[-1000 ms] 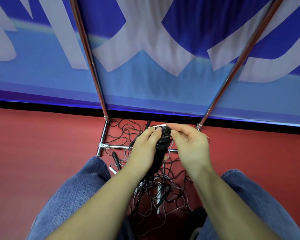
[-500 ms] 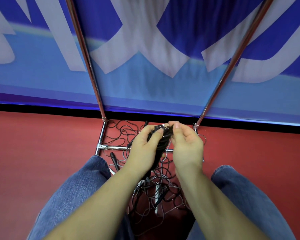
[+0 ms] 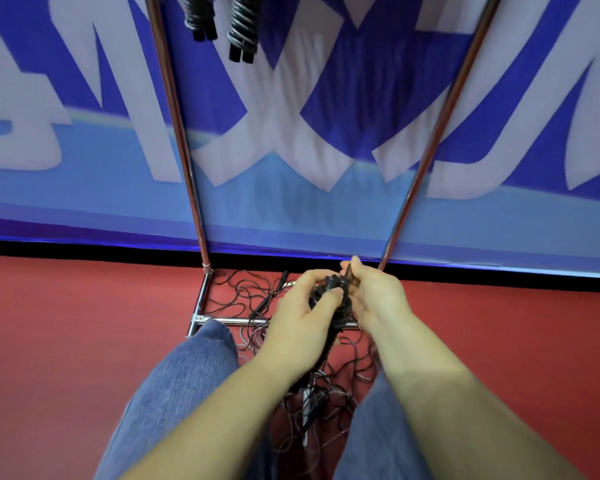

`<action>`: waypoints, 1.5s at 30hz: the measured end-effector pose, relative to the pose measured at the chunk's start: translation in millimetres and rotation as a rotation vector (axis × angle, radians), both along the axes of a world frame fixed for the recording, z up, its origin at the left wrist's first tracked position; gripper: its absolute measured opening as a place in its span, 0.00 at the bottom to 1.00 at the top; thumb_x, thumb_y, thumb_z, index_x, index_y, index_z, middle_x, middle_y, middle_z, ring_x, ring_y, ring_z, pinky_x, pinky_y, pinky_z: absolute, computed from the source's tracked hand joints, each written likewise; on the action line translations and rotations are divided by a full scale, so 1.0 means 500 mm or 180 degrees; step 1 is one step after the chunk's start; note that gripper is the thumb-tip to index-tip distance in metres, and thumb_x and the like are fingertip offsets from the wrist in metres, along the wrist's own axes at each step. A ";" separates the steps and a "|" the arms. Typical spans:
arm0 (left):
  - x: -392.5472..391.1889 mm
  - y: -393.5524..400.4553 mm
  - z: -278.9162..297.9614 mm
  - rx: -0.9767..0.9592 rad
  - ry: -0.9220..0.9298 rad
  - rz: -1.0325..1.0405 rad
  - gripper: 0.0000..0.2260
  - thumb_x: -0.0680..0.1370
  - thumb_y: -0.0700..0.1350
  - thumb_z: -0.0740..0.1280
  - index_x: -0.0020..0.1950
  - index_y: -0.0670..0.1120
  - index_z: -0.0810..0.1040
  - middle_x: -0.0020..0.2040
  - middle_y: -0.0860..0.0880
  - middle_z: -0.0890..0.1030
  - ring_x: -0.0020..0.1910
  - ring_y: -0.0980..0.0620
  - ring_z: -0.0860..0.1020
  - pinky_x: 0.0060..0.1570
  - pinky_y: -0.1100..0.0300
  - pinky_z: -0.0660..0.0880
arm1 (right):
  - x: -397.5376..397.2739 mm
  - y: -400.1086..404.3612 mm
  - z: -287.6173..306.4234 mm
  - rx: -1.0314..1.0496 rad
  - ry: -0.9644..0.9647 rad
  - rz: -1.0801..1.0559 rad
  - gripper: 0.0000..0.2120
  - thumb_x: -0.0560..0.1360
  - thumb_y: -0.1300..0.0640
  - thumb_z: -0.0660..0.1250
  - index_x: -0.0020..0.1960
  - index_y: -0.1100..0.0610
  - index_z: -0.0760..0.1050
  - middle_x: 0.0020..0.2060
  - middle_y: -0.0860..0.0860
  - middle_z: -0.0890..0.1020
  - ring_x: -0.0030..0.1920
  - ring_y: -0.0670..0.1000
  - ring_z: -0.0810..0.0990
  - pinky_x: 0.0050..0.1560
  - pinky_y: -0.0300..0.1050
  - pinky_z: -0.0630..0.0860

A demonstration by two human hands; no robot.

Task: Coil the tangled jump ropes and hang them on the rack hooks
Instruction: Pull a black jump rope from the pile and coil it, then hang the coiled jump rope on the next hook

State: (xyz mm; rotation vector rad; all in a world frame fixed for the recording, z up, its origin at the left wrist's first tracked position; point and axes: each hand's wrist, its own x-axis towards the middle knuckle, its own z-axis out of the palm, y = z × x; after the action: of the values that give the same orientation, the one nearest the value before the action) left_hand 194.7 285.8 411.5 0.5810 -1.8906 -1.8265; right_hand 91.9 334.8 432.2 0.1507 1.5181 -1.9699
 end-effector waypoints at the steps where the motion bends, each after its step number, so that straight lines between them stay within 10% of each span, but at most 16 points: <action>1: 0.007 0.005 0.009 -0.0013 0.0093 0.0028 0.14 0.67 0.58 0.63 0.50 0.59 0.77 0.40 0.53 0.80 0.37 0.44 0.77 0.44 0.40 0.74 | 0.004 0.003 0.013 -0.0051 0.0056 0.0029 0.14 0.80 0.59 0.60 0.37 0.61 0.74 0.28 0.52 0.75 0.26 0.48 0.77 0.31 0.40 0.74; 8: 0.076 -0.027 0.101 0.0200 0.0041 -0.0269 0.05 0.79 0.39 0.64 0.52 0.44 0.77 0.42 0.47 0.78 0.37 0.54 0.77 0.39 0.63 0.75 | 0.036 0.043 0.155 0.0224 0.1804 0.0872 0.10 0.77 0.59 0.65 0.39 0.59 0.78 0.28 0.48 0.80 0.25 0.41 0.76 0.31 0.32 0.76; 14: 0.087 -0.043 0.232 -0.0288 0.0242 -0.0257 0.06 0.77 0.44 0.69 0.52 0.48 0.78 0.44 0.54 0.81 0.42 0.62 0.77 0.46 0.71 0.71 | 0.088 0.044 0.324 0.0205 0.2792 0.1469 0.12 0.75 0.62 0.67 0.32 0.59 0.77 0.27 0.52 0.79 0.26 0.44 0.76 0.34 0.34 0.77; 21: 0.049 -0.065 0.423 -0.1040 0.0329 0.0117 0.08 0.79 0.46 0.65 0.47 0.45 0.81 0.43 0.47 0.84 0.40 0.55 0.79 0.44 0.61 0.73 | 0.073 0.032 0.485 0.0358 0.3648 0.1123 0.10 0.75 0.58 0.69 0.36 0.60 0.80 0.33 0.54 0.83 0.35 0.50 0.82 0.38 0.39 0.77; 45: -0.235 -0.277 0.647 -0.0678 0.0664 0.1099 0.09 0.80 0.44 0.64 0.45 0.41 0.80 0.40 0.48 0.81 0.41 0.51 0.77 0.43 0.59 0.72 | -0.179 -0.230 0.604 -0.0456 0.2528 0.0586 0.02 0.74 0.61 0.70 0.45 0.57 0.81 0.36 0.47 0.84 0.37 0.40 0.82 0.38 0.33 0.74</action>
State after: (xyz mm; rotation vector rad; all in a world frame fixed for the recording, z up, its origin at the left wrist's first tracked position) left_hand 77.2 147.4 734.8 0.5759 -1.6961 -1.3906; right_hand 2.6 219.8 733.9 -0.8965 1.7469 -2.0788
